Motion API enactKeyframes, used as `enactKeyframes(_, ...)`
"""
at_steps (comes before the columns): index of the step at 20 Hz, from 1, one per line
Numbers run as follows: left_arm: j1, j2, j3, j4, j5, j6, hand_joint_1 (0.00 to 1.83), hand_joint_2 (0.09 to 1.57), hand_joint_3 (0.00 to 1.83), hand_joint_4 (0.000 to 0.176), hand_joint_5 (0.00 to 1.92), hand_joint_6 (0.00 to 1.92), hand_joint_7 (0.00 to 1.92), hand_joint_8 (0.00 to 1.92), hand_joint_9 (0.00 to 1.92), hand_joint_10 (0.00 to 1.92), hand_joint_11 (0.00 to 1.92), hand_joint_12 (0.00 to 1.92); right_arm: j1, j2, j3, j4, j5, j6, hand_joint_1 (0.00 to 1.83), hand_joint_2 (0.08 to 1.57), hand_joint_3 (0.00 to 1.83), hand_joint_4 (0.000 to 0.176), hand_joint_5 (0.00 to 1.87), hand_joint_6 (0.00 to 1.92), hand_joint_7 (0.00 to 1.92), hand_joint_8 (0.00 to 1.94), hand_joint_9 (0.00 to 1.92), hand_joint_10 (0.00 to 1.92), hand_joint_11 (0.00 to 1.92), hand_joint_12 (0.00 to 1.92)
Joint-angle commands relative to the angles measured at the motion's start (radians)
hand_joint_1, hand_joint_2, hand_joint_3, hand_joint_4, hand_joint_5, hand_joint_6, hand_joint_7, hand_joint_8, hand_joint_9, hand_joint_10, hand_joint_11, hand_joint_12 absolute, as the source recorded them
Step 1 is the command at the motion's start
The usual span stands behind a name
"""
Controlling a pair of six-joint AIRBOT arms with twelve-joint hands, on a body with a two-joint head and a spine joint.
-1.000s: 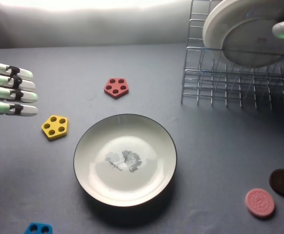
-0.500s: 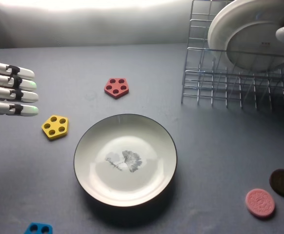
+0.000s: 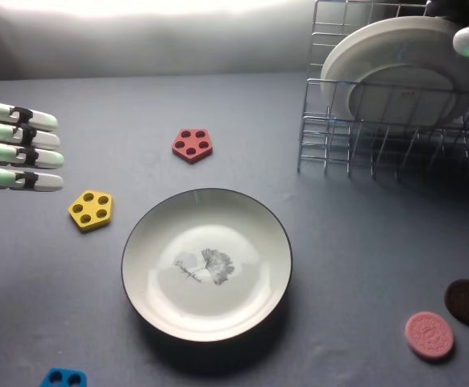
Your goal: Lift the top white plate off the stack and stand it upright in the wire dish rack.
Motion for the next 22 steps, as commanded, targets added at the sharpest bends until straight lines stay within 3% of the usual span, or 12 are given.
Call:
enactKeyframes(1, -0.018, 0.010, 0.007, -0.075, -0.051, 0.002, 0.02, 0.90, 0.00, 0.000, 0.00, 0.00, 0.01, 0.00, 0.00, 0.00, 0.02, 0.00, -0.001, 0.014, 0.011, 0.046, 0.125, 0.017, 1.27, 1.04, 0.00, 0.000, 0.83, 0.01, 0.83, 0.01, 0.91, 0.01, 0.98, 0.28)
enactKeyframes(6, -0.018, 0.011, 0.008, -0.075, -0.050, 0.002, 0.02, 0.90, 0.00, 0.000, 0.01, 0.00, 0.02, 0.01, 0.02, 0.01, 0.06, 0.02, -0.001, 0.014, 0.008, 0.023, 0.140, -0.005, 1.23, 1.03, 0.00, 0.000, 0.80, 0.00, 0.77, 0.00, 0.87, 0.00, 0.95, 0.26)
enactKeyframes(16, -0.017, 0.015, 0.009, -0.088, -0.058, 0.007, 0.05, 0.90, 0.00, 0.000, 0.00, 0.00, 0.00, 0.00, 0.00, 0.00, 0.01, 0.00, -0.001, 0.014, 0.006, -0.020, 0.194, -0.181, 1.12, 1.01, 0.00, 0.000, 0.63, 0.01, 0.70, 0.01, 0.76, 0.00, 0.81, 0.23)
enactKeyframes(22, -0.014, 0.018, 0.005, -0.144, -0.043, 0.003, 0.04, 0.89, 0.00, 0.000, 0.00, 0.00, 0.01, 0.00, 0.01, 0.00, 0.04, 0.01, 0.006, 0.014, 0.007, -0.059, 0.224, -0.228, 1.10, 0.99, 0.00, 0.000, 0.59, 0.01, 0.68, 0.01, 0.67, 0.00, 0.68, 0.19)
